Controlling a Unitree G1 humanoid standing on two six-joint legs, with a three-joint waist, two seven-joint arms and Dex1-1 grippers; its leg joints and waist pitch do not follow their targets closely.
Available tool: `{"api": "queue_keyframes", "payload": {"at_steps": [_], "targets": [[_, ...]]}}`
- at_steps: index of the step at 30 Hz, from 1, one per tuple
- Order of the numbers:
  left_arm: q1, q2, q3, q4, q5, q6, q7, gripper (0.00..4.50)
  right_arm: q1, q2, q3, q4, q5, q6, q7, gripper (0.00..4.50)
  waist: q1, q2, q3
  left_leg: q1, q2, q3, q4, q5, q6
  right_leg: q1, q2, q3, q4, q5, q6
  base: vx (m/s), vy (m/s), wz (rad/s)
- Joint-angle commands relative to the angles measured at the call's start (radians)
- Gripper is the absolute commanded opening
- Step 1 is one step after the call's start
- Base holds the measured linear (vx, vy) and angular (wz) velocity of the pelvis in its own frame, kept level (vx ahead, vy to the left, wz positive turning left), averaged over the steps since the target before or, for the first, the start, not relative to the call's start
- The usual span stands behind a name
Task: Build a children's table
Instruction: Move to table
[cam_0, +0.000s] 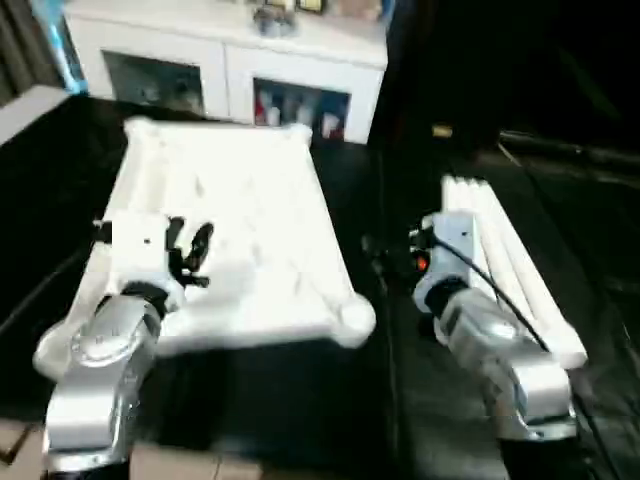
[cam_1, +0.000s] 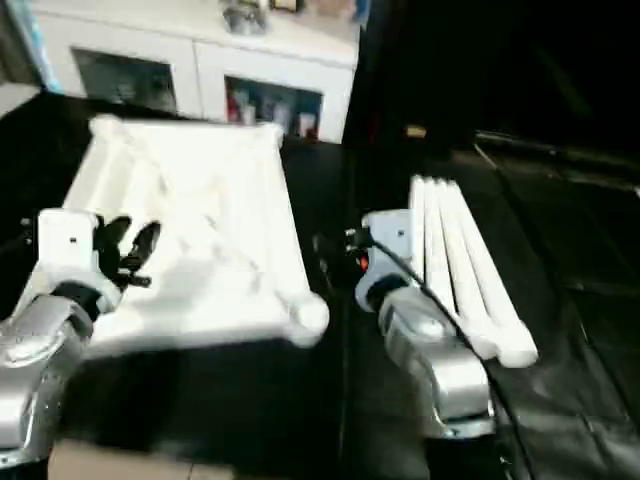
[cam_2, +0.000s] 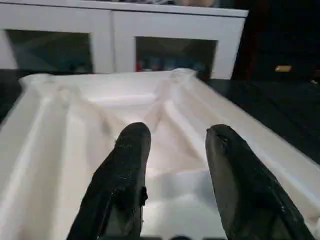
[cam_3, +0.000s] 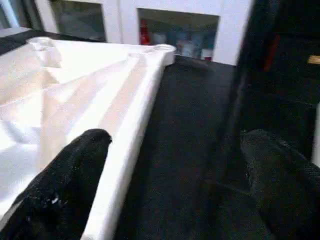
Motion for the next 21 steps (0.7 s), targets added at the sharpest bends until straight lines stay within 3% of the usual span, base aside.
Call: {"api": "queue_keyframes", "payload": {"at_steps": [1,2,3,4,5,6,7,8,9,11,14,18,19,21], "targets": [[-0.009,0.002,-0.042,-0.005,-0.001,-0.004,-0.028,2.03,-0.029,-0.024,-0.027,0.007,-0.004,0.084,-0.019,4.5,0.01,-0.032,-0.066,-0.009,0.032,0.006,-0.054,0.219,0.19,0.053,-0.078,0.098,-0.13,0.332,0.048,0.105,-0.064,0.07],[-0.01,0.005,-0.044,-0.003,-0.001,-0.005,-0.031,2.03,-0.037,-0.027,-0.026,0.009,-0.008,0.112,-0.024,4.5,0.031,-0.015,-0.033,-0.004,0.03,0.004,-0.05,0.045,0.13,0.036,-0.131,0.135,-0.174,0.103,0.03,0.077,-0.088,0.07],[-0.013,0.01,-0.046,0.001,-0.001,-0.006,-0.035,2.03,-0.051,-0.03,-0.026,0.015,-0.012,0.15,-0.031,4.5,0.025,-0.018,-0.061,-0.029,0.05,-0.031,-0.065,0.108,0.057,0.101,-0.149,0.134,-0.132,0.102,-0.057,0.077,-0.088,0.07],[-0.026,0.026,-0.052,0.015,-0.002,-0.008,-0.05,2.03,-0.085,-0.012,-0.051,0.034,0.015,0.179,-0.03,4.5,0.021,-0.013,-0.069,-0.025,0.05,-0.021,-0.075,0.21,0.045,0.093,-0.099,0.11,-0.11,0.278,-0.125,0.055,-0.057,-0.02],[-0.027,0.028,-0.053,0.016,-0.003,-0.008,-0.051,2.03,-0.088,-0.01,-0.054,0.036,0.017,0.18,-0.029,4.5,0.013,-0.007,-0.067,-0.025,0.05,-0.017,-0.078,0.227,0.045,0.087,-0.085,0.101,-0.105,0.32,-0.16,0.0,0.0,0.0],[-0.042,0.056,-0.07,0.03,-0.003,-0.004,-0.084,2.03,-0.123,-0.006,-0.069,0.065,0.014,0.202,-0.04,4.5,0.006,0.012,-0.06,-0.023,0.059,-0.014,-0.084,0.206,0.04,0.08,-0.072,0.09,-0.107,0.291,-0.22,0.0,0.0,0.0],[-0.049,0.069,-0.078,0.037,-0.005,-0.001,-0.105,2.03,-0.139,-0.009,-0.074,0.082,0.002,0.206,-0.051,4.5,0.002,0.014,-0.058,-0.018,0.063,-0.014,-0.087,0.18,0.037,0.075,-0.066,0.085,-0.111,0.24,-0.237,0.0,0.0,0.0],[-0.055,0.083,-0.088,0.042,-0.01,0.004,-0.13,2.03,-0.157,-0.01,-0.081,0.103,-0.006,0.207,-0.066,4.5,-0.003,0.021,-0.054,-0.011,0.074,-0.012,-0.095,0.083,0.014,0.071,-0.061,0.078,-0.121,0.088,-0.258,0.0,0.0,0.0],[-0.061,0.1,-0.101,0.044,-0.018,0.008,-0.164,2.03,-0.176,-0.011,-0.094,0.13,-0.009,0.208,-0.085,4.5,-0.004,0.02,-0.049,-0.012,0.076,-0.011,-0.099,0.04,0.003,0.069,-0.061,0.077,-0.128,0.036,-0.256,0.0,0.0,0.0],[-0.07,0.145,-0.129,0.037,-0.054,0.03,-0.261,2.03,-0.22,-0.013,-0.133,0.196,-0.012,0.215,-0.131,4.5,-0.004,0.022,-0.045,-0.001,0.078,-0.007,-0.105,-0.085,-0.047,0.059,-0.062,0.074,-0.14,-0.127,-0.225,0.0,0.0,0.0],[-0.07,0.202,-0.163,0.033,-0.044,0.009,-0.334,2.03,-0.254,-0.021,-0.17,0.241,-0.022,0.301,-0.176,4.5,-0.003,0.023,-0.043,0.002,0.08,0.003,-0.11,-0.141,-0.076,0.054,-0.056,0.07,-0.149,-0.192,-0.179,0.0,0.0,0.0],[-0.057,0.23,-0.171,0.006,-0.085,0.028,-0.389,2.03,-0.279,-0.031,-0.199,0.279,-0.021,0.347,-0.185,4.5,-0.001,0.016,-0.043,-0.011,0.084,0.002,-0.112,-0.136,-0.092,0.062,-0.063,0.067,-0.148,-0.23,-0.151,0.0,0.0,0.0],[-0.047,0.242,-0.18,-0.011,-0.101,0.032,-0.411,2.03,-0.285,-0.031,-0.203,0.291,-0.031,0.351,-0.19,4.5,-0.001,0.018,-0.043,-0.011,0.084,0.002,-0.112,-0.134,-0.093,0.061,-0.065,0.068,-0.148,-0.236,-0.15,0.0,0.0,0.0],[-0.035,0.253,-0.19,-0.032,-0.122,0.041,-0.437,2.03,-0.288,-0.032,-0.204,0.304,-0.04,0.351,-0.196,4.5,-0.003,0.013,-0.042,-0.016,0.085,0.003,-0.113,-0.126,-0.092,0.06,-0.065,0.067,-0.15,-0.267,-0.138,0.0,0.0,0.0]]}}
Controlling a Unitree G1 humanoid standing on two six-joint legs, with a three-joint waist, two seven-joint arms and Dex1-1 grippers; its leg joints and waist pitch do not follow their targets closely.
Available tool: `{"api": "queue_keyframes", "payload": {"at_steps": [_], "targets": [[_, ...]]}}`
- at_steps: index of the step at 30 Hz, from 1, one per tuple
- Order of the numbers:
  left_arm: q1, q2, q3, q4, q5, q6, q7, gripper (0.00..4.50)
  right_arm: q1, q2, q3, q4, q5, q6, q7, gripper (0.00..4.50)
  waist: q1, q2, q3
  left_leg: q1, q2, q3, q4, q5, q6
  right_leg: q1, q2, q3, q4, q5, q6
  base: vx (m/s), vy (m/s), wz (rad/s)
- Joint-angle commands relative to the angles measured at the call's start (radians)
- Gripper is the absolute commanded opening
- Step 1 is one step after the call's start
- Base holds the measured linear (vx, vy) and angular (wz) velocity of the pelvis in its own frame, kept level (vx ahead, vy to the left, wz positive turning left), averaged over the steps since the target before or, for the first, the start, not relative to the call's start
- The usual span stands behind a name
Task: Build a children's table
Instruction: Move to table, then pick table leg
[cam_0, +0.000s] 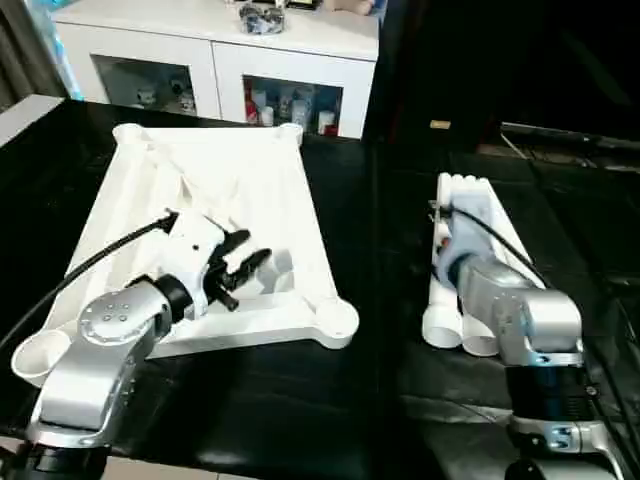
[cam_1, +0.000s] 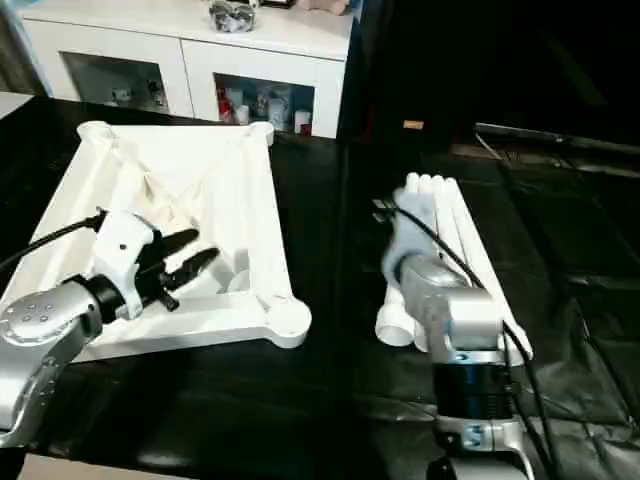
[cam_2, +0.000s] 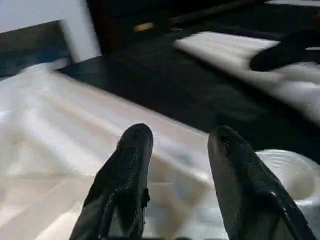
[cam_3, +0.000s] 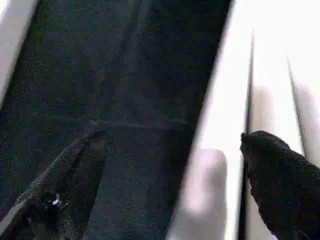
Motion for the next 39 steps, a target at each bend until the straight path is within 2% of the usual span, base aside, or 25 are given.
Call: {"api": "queue_keyframes", "payload": {"at_steps": [1,10,22,34,39], "targets": [[0.013,0.015,-0.021,-0.04,-0.028,0.024,-0.04,2.03,-0.017,-0.004,-0.02,0.017,-0.01,0.007,-0.016,4.5,0.002,0.008,-0.053,-0.007,0.059,-0.016,-0.093,-0.139,-0.03,0.061,-0.077,0.055,-0.083,-0.362,-0.103,0.0,0.0,0.0],[0.02,0.044,-0.04,-0.051,-0.038,0.031,-0.08,2.03,-0.04,0.008,-0.027,0.096,0.01,0.031,-0.005,4.5,0.0,0.009,-0.053,-0.009,0.059,-0.014,-0.093,-0.114,-0.028,0.061,-0.072,0.053,-0.08,-0.327,-0.106,0.0,0.0,0.0],[0.022,0.07,-0.042,-0.055,-0.049,0.047,-0.094,2.03,-0.046,0.04,-0.077,0.163,0.044,0.084,-0.012,4.5,0.001,0.012,-0.052,-0.008,0.06,-0.014,-0.095,-0.118,-0.036,0.06,-0.074,0.054,-0.08,-0.33,-0.11,0.0,0.0,0.0],[0.025,0.074,-0.052,-0.053,-0.042,0.04,-0.085,2.1,-0.064,0.057,-0.152,0.232,0.087,0.102,-0.003,3.42,0.002,0.01,-0.053,-0.007,0.06,-0.013,-0.095,-0.12,-0.035,0.061,-0.076,0.054,-0.081,-0.337,-0.113,0.0,0.0,0.0],[0.023,0.076,-0.054,-0.052,-0.042,0.038,-0.084,2.1,-0.07,0.065,-0.182,0.244,0.094,0.094,-0.012,2.97,0.002,0.013,-0.052,-0.007,0.06,-0.013,-0.096,-0.123,-0.037,0.059,-0.075,0.053,-0.083,-0.347,-0.11,0.0,0.0,0.0]]}}
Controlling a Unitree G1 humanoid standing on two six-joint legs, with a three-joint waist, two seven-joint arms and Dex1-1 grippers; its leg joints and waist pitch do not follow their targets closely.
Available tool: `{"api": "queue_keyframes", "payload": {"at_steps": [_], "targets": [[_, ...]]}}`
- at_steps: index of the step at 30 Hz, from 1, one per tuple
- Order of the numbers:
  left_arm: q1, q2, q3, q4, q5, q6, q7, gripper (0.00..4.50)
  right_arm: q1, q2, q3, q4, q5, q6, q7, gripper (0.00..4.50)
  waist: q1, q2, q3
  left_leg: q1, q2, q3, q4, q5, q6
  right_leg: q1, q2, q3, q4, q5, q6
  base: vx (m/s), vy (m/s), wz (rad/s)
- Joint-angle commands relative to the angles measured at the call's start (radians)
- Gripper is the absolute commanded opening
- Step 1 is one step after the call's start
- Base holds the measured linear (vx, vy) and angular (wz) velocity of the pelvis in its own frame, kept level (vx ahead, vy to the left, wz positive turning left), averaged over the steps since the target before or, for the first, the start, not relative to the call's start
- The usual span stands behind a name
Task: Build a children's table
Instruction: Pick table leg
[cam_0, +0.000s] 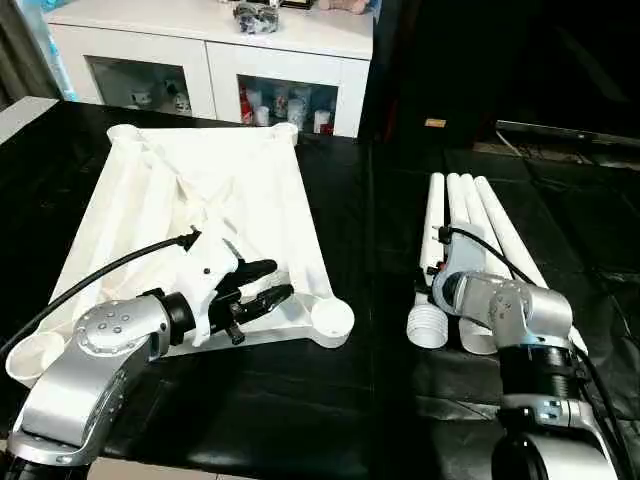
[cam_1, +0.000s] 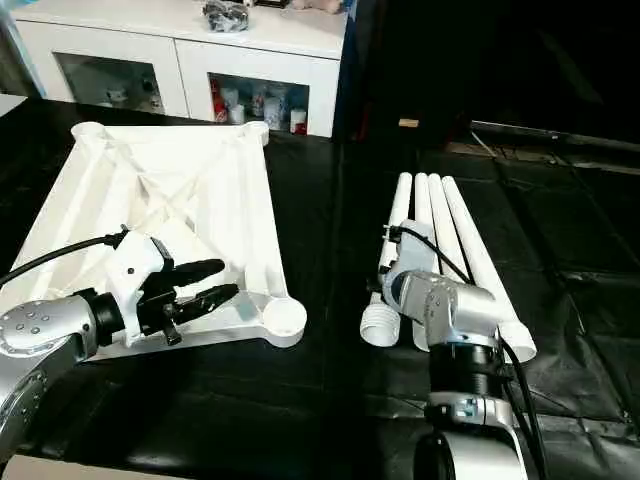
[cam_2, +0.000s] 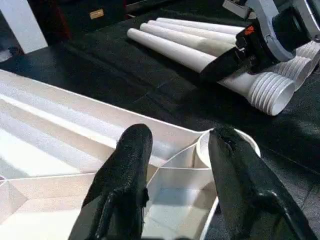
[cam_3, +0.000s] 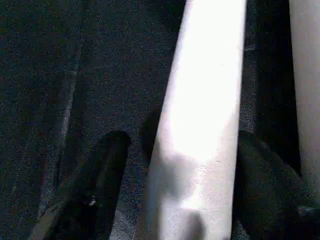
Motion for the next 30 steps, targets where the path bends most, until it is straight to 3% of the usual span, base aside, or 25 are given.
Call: {"api": "queue_keyframes", "payload": {"at_steps": [1,10,20,24,26,28,29,30], "targets": [[-0.009,0.008,-0.016,-0.006,0.003,0.001,0.0,2.1,-0.006,0.005,-0.02,0.025,0.01,0.007,-0.008,2.84,-0.001,0.013,-0.052,-0.006,0.059,-0.014,-0.095,-0.124,-0.036,0.06,-0.077,0.053,-0.082,-0.346,-0.109,0.0,0.0,0.0],[-0.016,0.013,-0.024,0.002,0.004,0.01,-0.003,2.1,-0.017,0.007,-0.046,0.035,0.02,-0.015,-0.019,2.09,-0.002,0.015,-0.052,-0.004,0.059,-0.014,-0.096,-0.133,-0.039,0.059,-0.076,0.052,-0.081,-0.342,-0.112,0.0,0.0,0.0],[-0.02,0.034,-0.028,0.004,-0.009,0.012,-0.03,2.1,-0.045,0.031,-0.092,-0.023,0.059,-0.034,-0.016,1.86,-0.001,0.014,-0.052,-0.005,0.059,-0.015,-0.098,-0.13,-0.037,0.058,-0.078,0.052,-0.081,-0.349,-0.109,0.0,0.0,0.0],[-0.038,0.024,-0.015,0.02,-0.016,0.022,-0.017,2.1,-0.045,0.034,-0.076,-0.094,0.096,-0.122,0.059,1.86,0.001,0.014,-0.054,-0.005,0.061,-0.013,-0.097,-0.11,-0.028,0.06,-0.079,0.053,-0.077,-0.307,-0.117,0.0,0.0,0.0],[-0.072,-0.005,0.002,0.044,-0.027,0.035,0.012,2.1,-0.027,0.017,-0.019,-0.166,0.093,-0.194,0.139,1.86,0.001,0.009,-0.054,-0.007,0.062,-0.011,-0.096,-0.093,-0.023,0.062,-0.079,0.054,-0.076,-0.29,-0.126,0.0,0.0,0.0],[-0.102,-0.029,0.013,0.069,-0.023,0.035,0.044,2.1,-0.022,0.01,-0.004,-0.205,0.105,-0.203,0.174,1.86,0.005,0.012,-0.055,-0.005,0.061,-0.011,-0.095,-0.074,-0.018,0.064,-0.079,0.054,-0.076,-0.274,-0.131,0.0,0.0,0.0],[-0.118,-0.043,0.02,0.086,-0.02,0.033,0.061,2.27,-0.021,0.01,-0.006,-0.219,0.119,-0.203,0.192,1.86,0.004,0.005,-0.054,-0.007,0.061,-0.01,-0.095,-0.075,-0.012,0.066,-0.079,0.054,-0.077,-0.277,-0.133,0.0,0.0,0.0],[-0.128,-0.051,0.024,0.096,-0.018,0.031,0.072,2.37,-0.021,0.01,-0.008,-0.227,0.127,-0.204,0.202,1.86,0.006,0.007,-0.055,-0.006,0.06,-0.01,-0.094,-0.072,-0.007,0.066,-0.079,0.055,-0.077,-0.28,-0.132,0.0,0.0,0.0]]}}
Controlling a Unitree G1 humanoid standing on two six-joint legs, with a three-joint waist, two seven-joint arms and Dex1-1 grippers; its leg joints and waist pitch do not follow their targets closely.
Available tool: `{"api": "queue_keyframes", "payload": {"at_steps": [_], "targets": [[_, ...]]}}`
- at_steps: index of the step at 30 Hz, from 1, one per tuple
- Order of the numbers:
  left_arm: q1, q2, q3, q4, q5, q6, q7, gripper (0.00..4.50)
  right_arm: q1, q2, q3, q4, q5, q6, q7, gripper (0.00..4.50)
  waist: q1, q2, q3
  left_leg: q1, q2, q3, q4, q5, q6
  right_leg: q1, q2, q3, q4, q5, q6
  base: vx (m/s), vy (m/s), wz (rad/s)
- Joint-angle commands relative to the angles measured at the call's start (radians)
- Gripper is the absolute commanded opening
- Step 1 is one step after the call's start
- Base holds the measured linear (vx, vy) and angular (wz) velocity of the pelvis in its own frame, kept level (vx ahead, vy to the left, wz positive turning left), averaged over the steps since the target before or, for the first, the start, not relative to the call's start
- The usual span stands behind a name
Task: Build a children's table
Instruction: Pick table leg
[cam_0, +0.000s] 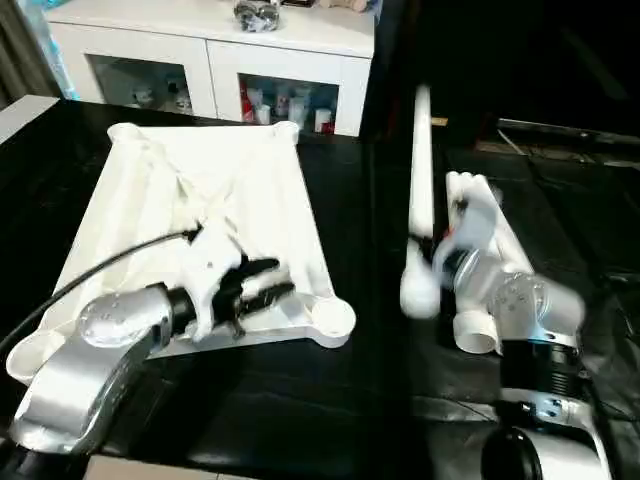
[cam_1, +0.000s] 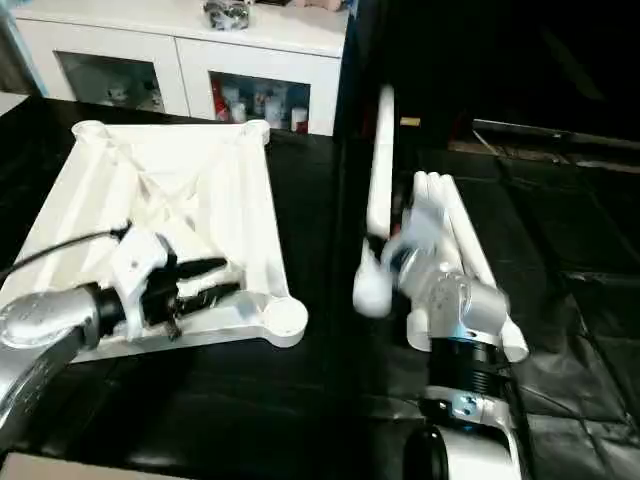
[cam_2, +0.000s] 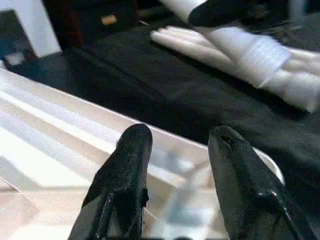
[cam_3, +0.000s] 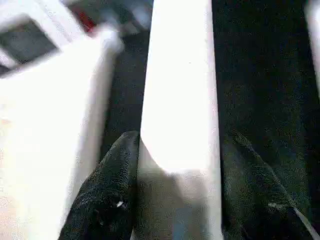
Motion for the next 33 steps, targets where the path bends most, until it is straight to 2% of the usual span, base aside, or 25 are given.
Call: {"api": "queue_keyframes", "payload": {"at_steps": [1,4,5,6,7,8,9,11,12,13,14,17,19,21,22,24,25,27,28,29,31,32,33], "targets": [[-0.051,-0.034,0.033,0.05,0.001,-0.013,0.063,2.44,-0.004,-0.014,0.008,-0.045,0.04,-0.026,0.069,1.86,0.002,0.003,-0.057,-0.006,0.06,-0.012,-0.09,-0.069,-0.005,0.069,-0.079,0.055,-0.076,-0.278,-0.133,0.0,0.0,0.0],[-0.09,-0.068,0.059,0.085,-0.008,-0.026,0.1,2.47,-0.007,-0.011,-0.006,-0.06,0.07,-0.025,0.097,1.86,0.003,0.003,-0.058,-0.008,0.059,-0.011,-0.088,-0.057,0.004,0.072,-0.08,0.054,-0.079,-0.282,-0.134,0.0,0.0,0.0],[-0.179,-0.146,0.135,0.151,-0.057,-0.035,0.19,2.71,-0.01,-0.007,-0.019,-0.075,0.11,-0.045,0.154,1.86,0.002,0.002,-0.06,-0.009,0.057,-0.01,-0.086,-0.052,0.008,0.072,-0.078,0.054,-0.081,-0.27,-0.139,0.0,0.0,0.0],[-0.226,-0.189,0.179,0.181,-0.096,-0.031,0.237,2.82,-0.012,0.0,-0.032,-0.082,0.133,-0.054,0.175,1.86,0.006,0.004,-0.06,-0.006,0.056,-0.008,-0.083,-0.059,0.008,0.071,-0.079,0.053,-0.081,-0.271,-0.146,0.0,0.0,0.0],[-0.236,-0.198,0.188,0.187,-0.104,-0.029,0.247,2.85,-0.013,0.002,-0.034,-0.083,0.138,-0.056,0.179,1.86,0.013,0.002,-0.062,0.001,0.058,-0.007,-0.079,-0.063,0.012,0.069,-0.084,0.055,-0.082,-0.254,-0.165,0.0,0.0,0.0],[-0.305,-0.251,0.236,0.22,-0.184,-0.007,0.274,2.89,-0.007,0.003,-0.034,-0.106,0.19,-0.065,0.249,1.86,0.011,0.0,-0.061,-0.008,0.058,-0.009,-0.084,-0.05,0.02,0.075,-0.082,0.053,-0.077,-0.228,-0.178,0.0,0.0,0.0],[-0.317,-0.259,0.241,0.226,-0.199,-0.001,0.275,2.99,-0.005,0.003,-0.032,-0.113,0.201,-0.068,0.266,1.86,0.013,-0.002,-0.063,-0.009,0.06,-0.011,-0.083,-0.041,0.02,0.079,-0.084,0.05,-0.073,-0.216,-0.181,0.0,0.0,0.0],[-0.369,-0.294,0.262,0.246,-0.272,0.039,0.26,3.28,0.005,0.003,-0.027,-0.145,0.241,-0.062,0.31,1.86,0.017,-0.004,-0.063,-0.013,0.06,-0.011,-0.08,-0.016,0.038,0.078,-0.086,0.048,-0.076,-0.216,-0.178,0.0,0.0,0.0],[-0.387,-0.306,0.263,0.251,-0.297,0.061,0.246,3.28,0.01,0.001,-0.024,-0.158,0.254,-0.063,0.326,1.86,0.016,-0.004,-0.062,-0.013,0.06,-0.01,-0.08,-0.013,0.039,0.078,-0.085,0.048,-0.075,-0.216,-0.178,0.0,0.0,0.0],[-0.387,-0.306,0.263,0.251,-0.297,0.061,0.246,3.28,0.01,0.001,-0.024,-0.158,0.254,-0.063,0.326,1.86,0.019,-0.004,-0.063,-0.011,0.06,-0.009,-0.079,-0.007,0.045,0.075,-0.085,0.047,-0.077,-0.219,-0.178,0.0,0.0,0.0],[-0.409,-0.327,0.265,0.254,-0.34,0.093,0.231,3.3,0.021,-0.002,-0.014,-0.178,0.271,-0.065,0.354,1.86,0.02,-0.005,-0.062,-0.012,0.06,-0.008,-0.079,-0.003,0.049,0.076,-0.084,0.046,-0.08,-0.23,-0.174,0.0,0.0,0.0],[-0.434,-0.355,0.27,0.258,-0.38,0.118,0.227,3.68,0.038,-0.006,0.0,-0.205,0.289,-0.069,0.391,1.86,0.024,0.0,-0.064,-0.01,0.064,-0.009,-0.08,0.013,0.053,0.075,-0.085,0.042,-0.081,-0.226,-0.171,0.0,0.0,0.0],[-0.452,-0.377,0.275,0.261,-0.401,0.134,0.228,3.68,0.05,-0.008,0.009,-0.226,0.301,-0.07,0.414,1.86,0.029,0.002,-0.066,-0.004,0.068,-0.008,-0.078,0.026,0.062,0.072,-0.085,0.039,-0.08,-0.181,-0.185,0.0,0.0,0.0],[-0.484,-0.412,0.275,0.267,-0.436,0.161,0.231,4.02,0.071,-0.009,0.026,-0.269,0.33,-0.062,0.449,1.86,0.031,0.001,-0.067,-0.007,0.071,-0.007,-0.078,0.038,0.069,0.077,-0.088,0.037,-0.076,-0.148,-0.199,0.0,0.0,0.0],[-0.509,-0.44,0.28,0.274,-0.478,0.174,0.237,4.02,0.086,-0.013,0.043,-0.298,0.349,-0.051,0.474,1.86,0.033,0.002,-0.067,-0.008,0.072,-0.009,-0.078,0.042,0.072,0.078,-0.09,0.036,-0.075,-0.143,-0.207,0.0,0.0,0.0],[-0.529,-0.457,0.286,0.281,-0.519,0.191,0.243,4.11,0.098,-0.018,0.061,-0.314,0.352,-0.052,0.484,1.86,0.035,-0.001,-0.067,-0.01,0.072,-0.009,-0.077,0.048,0.074,0.081,-0.091,0.035,-0.074,-0.141,-0.211,0.0,0.0,0.0],[-0.529,-0.457,0.286,0.281,-0.519,0.191,0.243,4.31,0.098,-0.018,0.061,-0.314,0.352,-0.052,0.484,1.86,0.035,0.005,-0.066,-0.011,0.073,-0.01,-0.077,0.046,0.07,0.079,-0.09,0.034,-0.077,-0.147,-0.21,0.0,0.0,0.0],[-0.536,-0.459,0.288,0.283,-0.532,0.198,0.247,4.48,0.103,-0.02,0.067,-0.318,0.353,-0.053,0.487,1.86,0.034,0.001,-0.064,-0.014,0.072,-0.01,-0.08,0.021,0.059,0.083,-0.09,0.033,-0.084,-0.197,-0.192,0.0,0.0,0.0],[-0.545,-0.468,0.294,0.288,-0.547,0.205,0.253,4.5,0.111,-0.026,0.083,-0.324,0.343,-0.06,0.491,1.86,0.035,0.003,-0.064,-0.016,0.069,-0.01,-0.079,0.018,0.049,0.084,-0.091,0.033,-0.085,-0.215,-0.177,0.0,0.0,0.0],[-0.551,-0.473,0.288,0.292,-0.543,0.207,0.257,4.5,0.121,-0.032,0.105,-0.331,0.318,-0.079,0.494,1.86,0.036,0.007,-0.064,-0.014,0.07,-0.01,-0.08,0.011,0.043,0.082,-0.09,0.033,-0.087,-0.226,-0.168,0.0,0.0,0.0],[-0.552,-0.477,0.276,0.296,-0.528,0.204,0.259,4.5,0.127,-0.035,0.129,-0.331,0.282,-0.104,0.487,1.86,0.035,0.003,-0.064,-0.015,0.07,-0.01,-0.08,0.01,0.038,0.082,-0.088,0.032,-0.09,-0.236,-0.155,0.0,0.0,0.0],[-0.545,-0.482,0.25,0.302,-0.48,0.187,0.272,4.5,0.128,-0.035,0.161,-0.328,0.235,-0.14,0.475,1.86,0.034,0.004,-0.064,-0.017,0.072,-0.013,-0.082,0.007,0.031,0.081,-0.089,0.03,-0.092,-0.248,-0.139,0.0,0.0,0.0],[-0.545,-0.482,0.25,0.302,-0.48,0.187,0.272,4.5,0.128,-0.035,0.161,-0.328,0.235,-0.14,0.475,1.86,0.033,0.004,-0.063,-0.016,0.072,-0.012,-0.082,0.004,0.029,0.08,-0.089,0.03,-0.093,-0.254,-0.133,0.0,0.0,0.0]]}}
